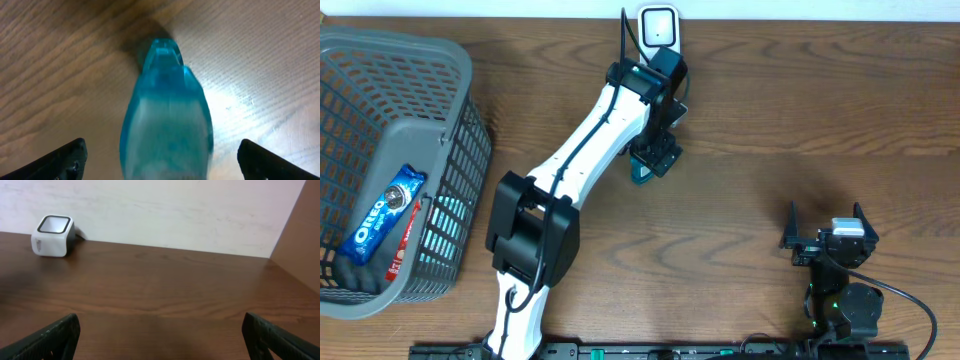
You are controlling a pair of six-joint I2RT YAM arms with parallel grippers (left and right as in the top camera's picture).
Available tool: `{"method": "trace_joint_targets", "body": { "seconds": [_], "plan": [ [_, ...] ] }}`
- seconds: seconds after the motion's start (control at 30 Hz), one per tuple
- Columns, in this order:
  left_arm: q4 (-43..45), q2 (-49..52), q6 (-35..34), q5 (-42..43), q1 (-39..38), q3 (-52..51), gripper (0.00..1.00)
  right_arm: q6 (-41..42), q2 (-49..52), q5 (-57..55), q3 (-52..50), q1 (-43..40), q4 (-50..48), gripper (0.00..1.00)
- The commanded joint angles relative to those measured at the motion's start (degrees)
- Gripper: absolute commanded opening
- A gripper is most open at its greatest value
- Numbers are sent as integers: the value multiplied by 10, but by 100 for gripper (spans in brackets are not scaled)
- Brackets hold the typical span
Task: Scan the item barcode
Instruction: 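Carry the bottle with the left gripper and set it near the scanner, then return the left gripper to the basket and grasp the mint tissue pack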
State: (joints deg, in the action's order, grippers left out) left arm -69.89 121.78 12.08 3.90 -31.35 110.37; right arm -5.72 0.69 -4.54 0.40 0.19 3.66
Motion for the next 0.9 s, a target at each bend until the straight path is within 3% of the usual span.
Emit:
{"method": "trace_joint_targets", "body": {
  "seconds": [0.0,0.27,0.47,0.6,0.8,0.87],
  "plan": [
    [-9,-56,1,-5,-1,16,97,-8,-3,-3,-1,5,2,99],
    [-32,-214,-16,-9,2,21,98,-8,-3,-3,-1,5,2,99],
    [-28,-345,-115,-141,64,21,98,-8,-3,-3,-1,5,2,99],
    [-21,-407,-178,-163,191,21,98,-8,-3,-3,-1,5,2,99],
    [-37,-419,-425,-150,482,16,98,-8,-3,-3,-1,5,2,99],
    [-43,-407,-462,-98,560,4,98,-8,-3,-3,-1,5,2,99]
  ]
}}
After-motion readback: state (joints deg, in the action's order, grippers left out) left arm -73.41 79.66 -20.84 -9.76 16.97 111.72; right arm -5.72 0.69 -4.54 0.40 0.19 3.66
